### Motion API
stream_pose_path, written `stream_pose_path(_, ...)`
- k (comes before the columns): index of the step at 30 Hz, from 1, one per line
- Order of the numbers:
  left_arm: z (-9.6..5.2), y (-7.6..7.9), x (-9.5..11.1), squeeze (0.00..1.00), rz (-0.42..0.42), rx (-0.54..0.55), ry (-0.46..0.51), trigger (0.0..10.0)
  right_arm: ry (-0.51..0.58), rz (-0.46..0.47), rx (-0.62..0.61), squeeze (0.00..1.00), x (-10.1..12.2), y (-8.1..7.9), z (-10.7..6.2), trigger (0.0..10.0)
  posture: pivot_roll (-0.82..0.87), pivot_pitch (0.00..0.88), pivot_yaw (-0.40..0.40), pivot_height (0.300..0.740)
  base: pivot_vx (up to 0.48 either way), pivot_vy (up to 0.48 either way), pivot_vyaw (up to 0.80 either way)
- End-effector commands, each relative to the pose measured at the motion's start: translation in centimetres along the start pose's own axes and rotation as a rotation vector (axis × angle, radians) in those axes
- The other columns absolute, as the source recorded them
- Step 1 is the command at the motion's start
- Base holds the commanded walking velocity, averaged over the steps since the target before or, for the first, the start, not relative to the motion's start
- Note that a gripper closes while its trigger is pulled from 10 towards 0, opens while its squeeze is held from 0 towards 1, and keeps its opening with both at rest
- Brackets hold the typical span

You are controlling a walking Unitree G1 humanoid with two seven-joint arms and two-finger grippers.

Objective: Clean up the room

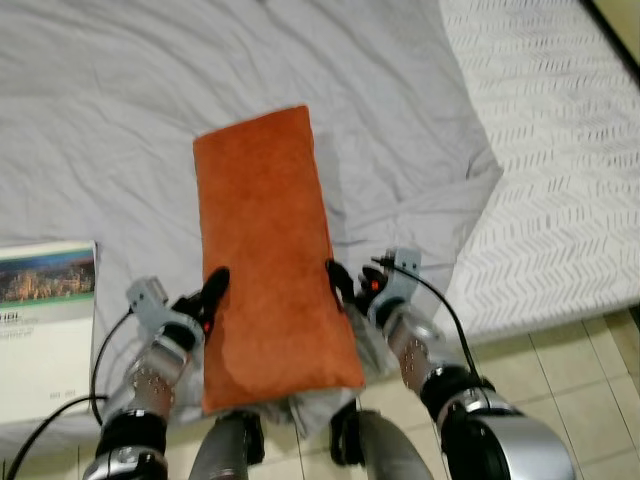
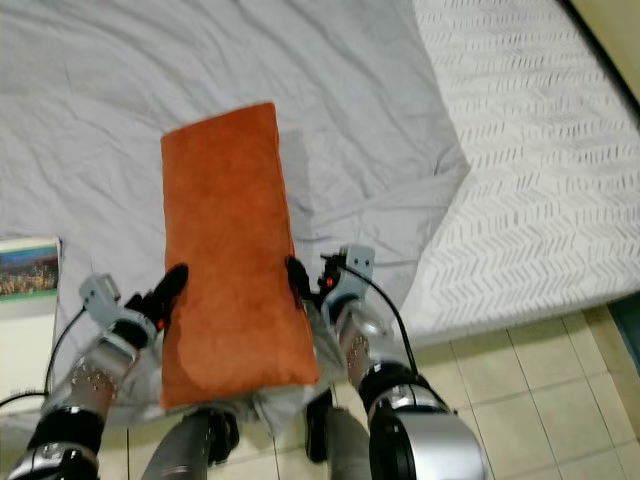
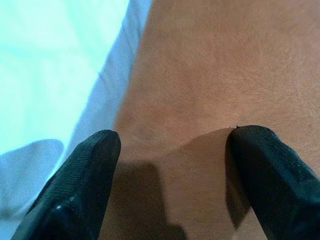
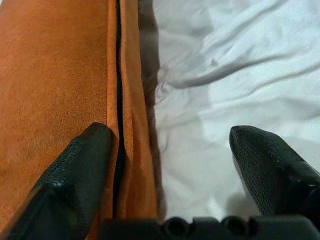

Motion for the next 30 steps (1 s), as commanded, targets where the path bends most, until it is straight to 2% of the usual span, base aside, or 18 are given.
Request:
stream_pose_path(1, -0.9, -0.1, 0.4, 0.00, 0.082, 0.001, 0.000, 10.0, -0.019, -0.020, -0.062, 0.00, -0.7, 1.6, -0.8, 10.0, 0.04, 0.545, -0.117, 0.740, 0.000, 0.000, 0.00)
stream_pose_path(2, -1.0, 1.4, 1.5, 0.00, 0.154, -0.061, 0.025, 10.0, 0.062, -0.059, -0.072, 0.00, 1.1, 2.2, -0.9, 10.0, 0.04, 0.546, -0.119, 0.740, 0.000, 0.000, 0.00)
stream_pose_path(3, -1.0, 1.4, 1.5, 0.00, 0.154, -0.061, 0.025, 10.0, 0.062, -0.059, -0.072, 0.00, 1.1, 2.2, -0.9, 10.0, 0.04, 0.546, -0.119, 0.740, 0.000, 0.000, 0.00)
stream_pose_path(5, -1.5, 2.8, 2.2, 0.00, 0.207, -0.117, 0.025, 10.0, 0.169, -0.122, -0.079, 0.00, 3.3, 2.7, -1.1, 10.0, 0.04, 0.546, -0.119, 0.740, 0.000, 0.000, 0.00)
stream_pose_path(7, -1.9, 3.0, 2.2, 0.00, 0.206, -0.119, 0.028, 10.0, 0.201, -0.121, -0.069, 0.00, 3.9, 2.6, -1.3, 10.0, 0.04, 0.546, -0.121, 0.740, 0.000, 0.000, 0.00)
stream_pose_path(8, -2.7, 3.0, 2.2, 0.00, 0.197, -0.109, 0.025, 10.0, 0.241, -0.103, -0.045, 0.00, 4.5, 2.4, -1.5, 10.0, 0.04, 0.550, -0.121, 0.740, 0.000, 0.000, 0.00)
stream_pose_path(9, -2.7, 3.0, 2.2, 0.00, 0.197, -0.109, 0.025, 10.0, 0.241, -0.103, -0.045, 0.00, 4.5, 2.4, -1.5, 10.0, 0.04, 0.550, -0.121, 0.740, 0.000, 0.000, 0.00)
stream_pose_path(12, -4.2, 2.1, 1.1, 0.00, 0.121, -0.052, -0.006, 10.0, 0.287, -0.013, 0.009, 0.00, 5.1, 1.7, -2.0, 10.0, 0.04, 0.549, -0.119, 0.740, 0.000, 0.000, 0.00)
stream_pose_path(13, -4.2, 2.1, 1.1, 0.00, 0.121, -0.052, -0.006, 10.0, 0.287, -0.013, 0.009, 0.00, 5.1, 1.7, -2.0, 10.0, 0.04, 0.549, -0.119, 0.740, 0.000, 0.000, 0.00)
stream_pose_path(15, -5.0, 1.3, 0.2, 0.00, 0.018, -0.012, -0.028, 10.0, 0.281, 0.074, 0.073, 0.00, 5.0, 0.8, -2.1, 10.0, 0.03, 0.548, -0.118, 0.740, 0.000, 0.000, 0.00)
stream_pose_path(19, -5.1, 1.6, -0.9, 0.00, -0.052, -0.004, -0.055, 10.0, 0.180, 0.174, 0.207, 0.00, 3.2, -1.2, -1.8, 10.0, 0.02, 0.544, -0.116, 0.740, 0.000, 0.000, 0.00)
stream_pose_path(23, -5.0, 2.1, -0.8, 0.00, -0.070, -0.006, -0.054, 10.0, 0.099, 0.176, 0.268, 0.00, 1.5, -2.2, -1.8, 10.0, 0.03, 0.542, -0.112, 0.740, 0.000, 0.000, 0.00)
stream_pose_path(24, -4.9, 2.0, -0.8, 0.00, -0.074, -0.004, -0.054, 10.0, 0.064, 0.166, 0.287, 0.00, 0.7, -2.5, -1.8, 10.0, 0.03, 0.542, -0.112, 0.740, 0.000, 0.000, 0.00)
stream_pose_path(25, -4.4, 1.7, -1.1, 0.00, -0.098, 0.000, -0.072, 10.0, -0.036, 0.121, 0.301, 0.00, -1.6, -3.0, -1.8, 10.0, 0.03, 0.539, -0.113, 0.740, 0.000, 0.000, 0.00)
stream_pose_path(26, -4.3, 1.6, -1.3, 0.00, -0.105, 0.003, -0.079, 10.0, -0.093, 0.077, 0.296, 0.00, -2.9, -3.0, -1.8, 10.0, 0.03, 0.539, -0.114, 0.740, 0.000, 0.000, 0.00)
stream_pose_path(28, -3.2, 0.7, -2.4, 0.00, -0.120, 0.032, -0.118, 10.0, -0.178, 0.010, 0.271, 0.00, -5.0, -2.9, -2.0, 10.0, 0.04, 0.536, -0.116, 0.740, 0.000, 0.000, 0.00)
stream_pose_path(29, -3.2, 0.7, -2.4, 0.00, -0.120, 0.032, -0.118, 10.0, -0.178, 0.010, 0.271, 0.00, -5.0, -2.9, -2.0, 10.0, 0.04, 0.536, -0.116, 0.740, 0.000, 0.000, 0.00)
stream_pose_path(30, -2.5, 0.1, -3.1, 0.00, -0.116, 0.061, -0.141, 10.0, -0.219, -0.022, 0.222, 0.00, -6.0, -2.5, -2.2, 10.0, 0.04, 0.534, -0.120, 0.740, 0.000, 0.000, 0.00)
Point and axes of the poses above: a point about 5 cm out from each wrist's last joint towards the gripper, its own z axis pointing out of the wrist towards the gripper, its own x axis along the axis of the wrist's last joint, y = z × x, the point moved 1 cm from there along z, pointing out of the wrist towards the gripper, and after that the axes turned 3 degrees about z, right-handed, at the moved point
